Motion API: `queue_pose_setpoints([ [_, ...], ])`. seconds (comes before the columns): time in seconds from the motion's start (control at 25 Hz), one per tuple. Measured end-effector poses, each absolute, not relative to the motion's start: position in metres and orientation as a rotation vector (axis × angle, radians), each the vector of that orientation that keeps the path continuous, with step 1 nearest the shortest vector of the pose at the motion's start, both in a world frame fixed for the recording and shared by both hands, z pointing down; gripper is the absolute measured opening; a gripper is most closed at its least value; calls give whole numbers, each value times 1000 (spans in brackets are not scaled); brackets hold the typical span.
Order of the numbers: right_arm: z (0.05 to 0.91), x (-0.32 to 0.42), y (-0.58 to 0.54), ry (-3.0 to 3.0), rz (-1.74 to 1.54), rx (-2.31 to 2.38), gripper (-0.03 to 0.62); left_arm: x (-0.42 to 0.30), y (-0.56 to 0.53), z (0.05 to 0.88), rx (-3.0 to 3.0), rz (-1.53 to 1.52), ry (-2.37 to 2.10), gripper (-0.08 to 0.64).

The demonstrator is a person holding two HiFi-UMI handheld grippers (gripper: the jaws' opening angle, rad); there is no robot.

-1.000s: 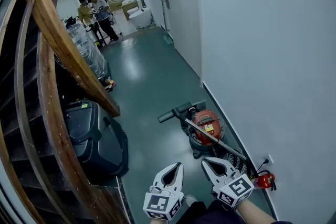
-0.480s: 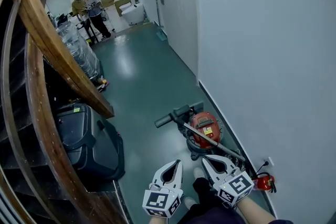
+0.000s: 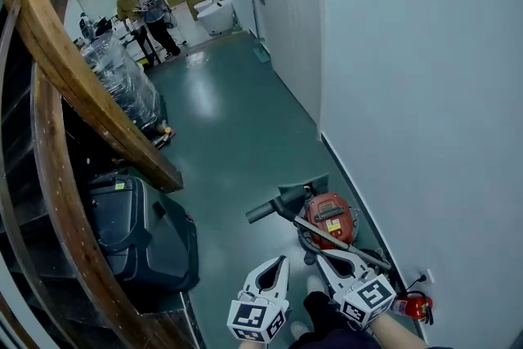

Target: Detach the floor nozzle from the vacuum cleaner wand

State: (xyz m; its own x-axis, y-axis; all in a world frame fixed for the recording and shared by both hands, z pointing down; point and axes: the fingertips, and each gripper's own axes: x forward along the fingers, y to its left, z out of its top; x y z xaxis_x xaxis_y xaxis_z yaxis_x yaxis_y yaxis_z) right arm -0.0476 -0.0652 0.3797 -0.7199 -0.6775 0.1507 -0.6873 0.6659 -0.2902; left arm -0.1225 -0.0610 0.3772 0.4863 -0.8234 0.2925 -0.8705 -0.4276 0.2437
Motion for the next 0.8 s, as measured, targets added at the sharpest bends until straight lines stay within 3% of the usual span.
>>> queue_pose_setpoints([
  [0.8, 440, -60, -148, -2768, 622, 1074, 17, -139, -149, 436, 2241, 245, -1428, 5],
])
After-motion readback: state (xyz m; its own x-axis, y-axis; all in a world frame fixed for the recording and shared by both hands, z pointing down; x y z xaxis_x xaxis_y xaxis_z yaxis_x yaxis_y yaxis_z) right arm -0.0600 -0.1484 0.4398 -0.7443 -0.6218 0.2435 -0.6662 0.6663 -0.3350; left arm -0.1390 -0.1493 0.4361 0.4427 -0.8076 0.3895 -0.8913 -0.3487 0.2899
